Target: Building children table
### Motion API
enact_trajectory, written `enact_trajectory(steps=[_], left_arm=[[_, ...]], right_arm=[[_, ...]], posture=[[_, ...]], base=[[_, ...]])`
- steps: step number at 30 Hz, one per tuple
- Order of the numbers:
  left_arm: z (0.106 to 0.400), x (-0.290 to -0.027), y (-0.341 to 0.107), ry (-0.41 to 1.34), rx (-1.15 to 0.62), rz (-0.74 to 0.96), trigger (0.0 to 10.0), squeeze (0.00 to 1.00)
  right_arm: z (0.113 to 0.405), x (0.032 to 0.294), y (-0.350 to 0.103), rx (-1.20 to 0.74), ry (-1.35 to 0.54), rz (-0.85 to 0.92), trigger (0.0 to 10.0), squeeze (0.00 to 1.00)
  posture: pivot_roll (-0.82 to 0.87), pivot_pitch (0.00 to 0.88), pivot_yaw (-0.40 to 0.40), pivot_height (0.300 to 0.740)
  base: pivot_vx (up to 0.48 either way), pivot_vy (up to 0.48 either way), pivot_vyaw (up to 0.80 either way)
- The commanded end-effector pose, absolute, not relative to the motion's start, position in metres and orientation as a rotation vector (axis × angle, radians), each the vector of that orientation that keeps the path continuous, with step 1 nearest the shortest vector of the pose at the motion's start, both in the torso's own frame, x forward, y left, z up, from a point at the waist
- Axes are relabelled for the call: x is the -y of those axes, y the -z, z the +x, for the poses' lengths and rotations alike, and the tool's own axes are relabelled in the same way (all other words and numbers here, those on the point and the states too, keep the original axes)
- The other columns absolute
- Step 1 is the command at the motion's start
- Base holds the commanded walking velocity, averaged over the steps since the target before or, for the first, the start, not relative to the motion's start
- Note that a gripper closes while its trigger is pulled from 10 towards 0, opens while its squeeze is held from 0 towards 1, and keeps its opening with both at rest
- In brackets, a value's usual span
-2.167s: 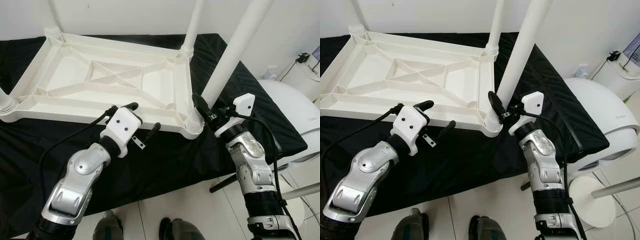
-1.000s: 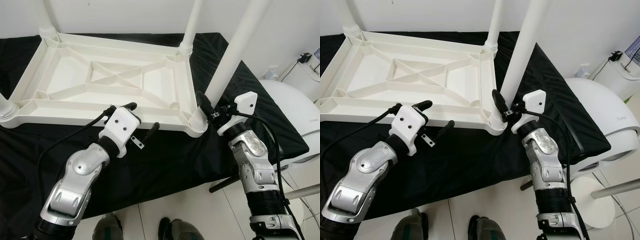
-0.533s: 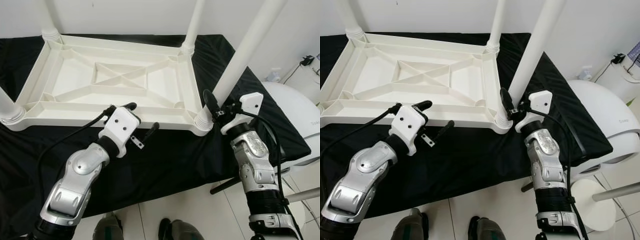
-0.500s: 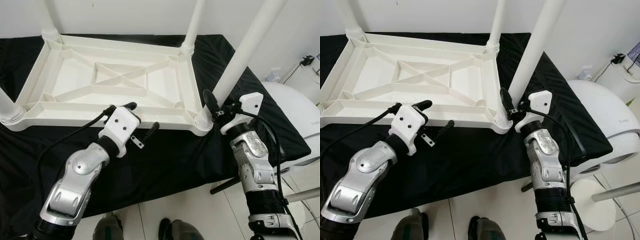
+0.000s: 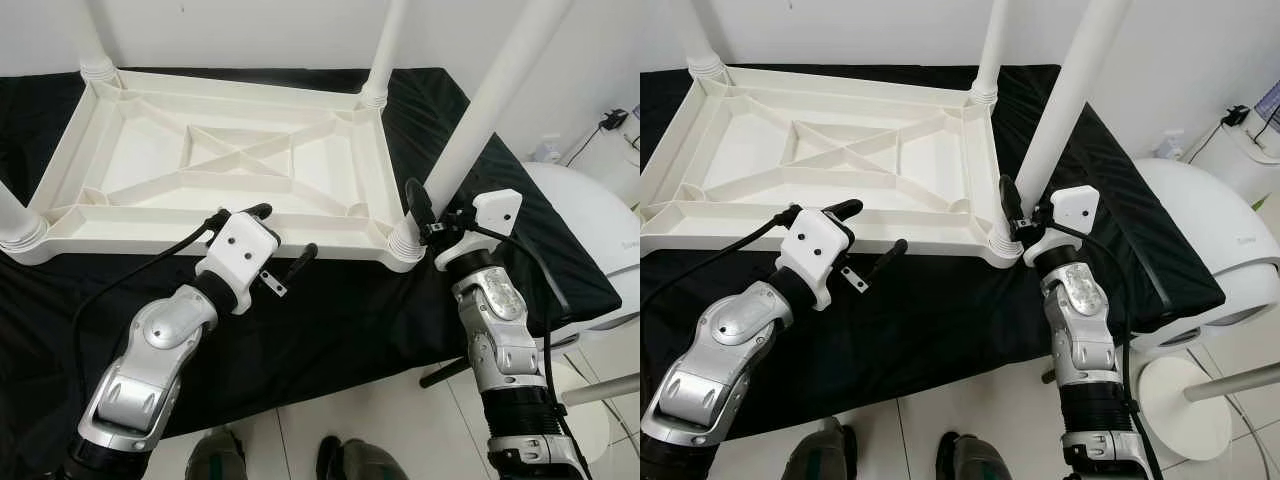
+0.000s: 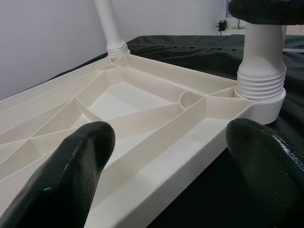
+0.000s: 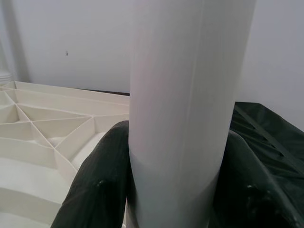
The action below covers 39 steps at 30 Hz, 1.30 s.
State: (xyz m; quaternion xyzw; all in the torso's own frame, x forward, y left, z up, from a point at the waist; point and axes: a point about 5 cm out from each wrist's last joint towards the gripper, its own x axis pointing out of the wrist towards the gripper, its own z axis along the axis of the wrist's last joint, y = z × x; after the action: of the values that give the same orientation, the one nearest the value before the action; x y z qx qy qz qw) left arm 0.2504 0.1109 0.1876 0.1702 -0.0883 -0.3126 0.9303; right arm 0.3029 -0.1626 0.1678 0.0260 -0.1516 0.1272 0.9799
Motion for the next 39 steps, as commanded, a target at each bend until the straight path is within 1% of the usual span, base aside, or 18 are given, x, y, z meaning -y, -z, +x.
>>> enact_trajectory(steps=[1,8,24,39], left_arm=[[0.249,-0.109,-0.191,0.663,0.191,0.344,10.0,0.0],[0.248,-0.108,-0.192,0.667,0.191,0.343,10.0,0.0],[0.25,-0.107,-0.193,0.684,0.191,0.344,10.0,0.0],[0.254,-0.105,-0.196,0.695,0.201,0.341,10.0,0.0]], right_arm=[[0.297,0.172,-0.128,0.117,-0.183,0.055,10.0,0.0],[0.293,0.169,-0.126,0.125,-0.163,0.067,10.0,0.0],[0.283,0.167,-0.135,0.184,-0.014,0.092,10.0,0.0],[0.282,0.157,-0.138,0.181,0.0,0.045,10.0,0.0]], posture=[[0.07,0.141,-0.083,0.74],[0.06,0.143,-0.079,0.74],[0.05,0.146,-0.055,0.74],[0.04,0.141,-0.052,0.74]], base=[[0.0,0.0,0.0],[0.0,0.0,0.0],[0.0,0.0,0.0],[0.0,0.0,0.0]])
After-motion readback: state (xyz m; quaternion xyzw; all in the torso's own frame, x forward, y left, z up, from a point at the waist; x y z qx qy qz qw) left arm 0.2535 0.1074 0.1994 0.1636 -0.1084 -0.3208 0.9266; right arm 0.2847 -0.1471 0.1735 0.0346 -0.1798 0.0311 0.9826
